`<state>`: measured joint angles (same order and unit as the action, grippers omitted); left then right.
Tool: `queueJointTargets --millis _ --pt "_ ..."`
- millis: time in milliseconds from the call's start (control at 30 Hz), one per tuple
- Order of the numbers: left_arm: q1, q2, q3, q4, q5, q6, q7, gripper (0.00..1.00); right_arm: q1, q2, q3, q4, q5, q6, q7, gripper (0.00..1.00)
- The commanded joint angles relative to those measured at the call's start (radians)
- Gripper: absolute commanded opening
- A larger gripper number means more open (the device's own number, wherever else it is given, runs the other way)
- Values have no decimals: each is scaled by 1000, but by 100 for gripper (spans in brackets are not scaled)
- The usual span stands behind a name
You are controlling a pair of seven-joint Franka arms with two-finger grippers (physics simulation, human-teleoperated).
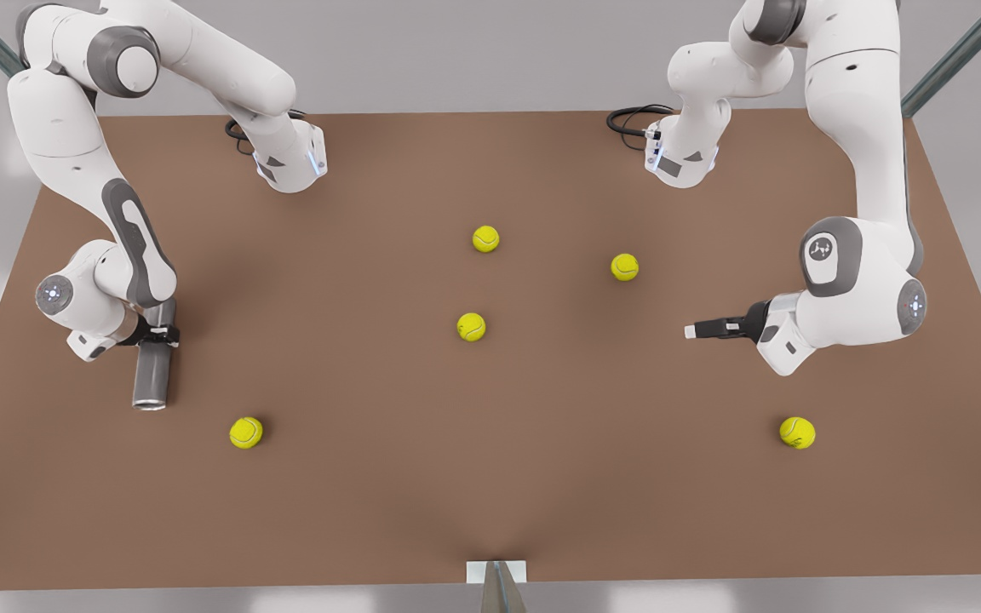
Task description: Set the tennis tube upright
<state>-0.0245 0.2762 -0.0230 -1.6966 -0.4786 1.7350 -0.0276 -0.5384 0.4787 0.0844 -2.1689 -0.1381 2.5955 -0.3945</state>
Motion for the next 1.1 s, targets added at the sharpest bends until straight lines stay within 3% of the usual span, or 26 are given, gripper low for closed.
queueJointTargets --millis 0,333,667,1067 --pt "0 0 0 0 0 0 0 100 0 0 0 0 -1 0 0 78" --pt "0 -6 0 0 0 -2 -2 100 2 -74 3 -32 -1 -15 -1 77" --pt "2 -8 0 0 0 -3 -2 100 9 -190 84 -42 0 -91 -1 77" --pt "2 -5 0 3 -5 -5 -5 100 20 -232 267 -8 -3 -192 -40 77"
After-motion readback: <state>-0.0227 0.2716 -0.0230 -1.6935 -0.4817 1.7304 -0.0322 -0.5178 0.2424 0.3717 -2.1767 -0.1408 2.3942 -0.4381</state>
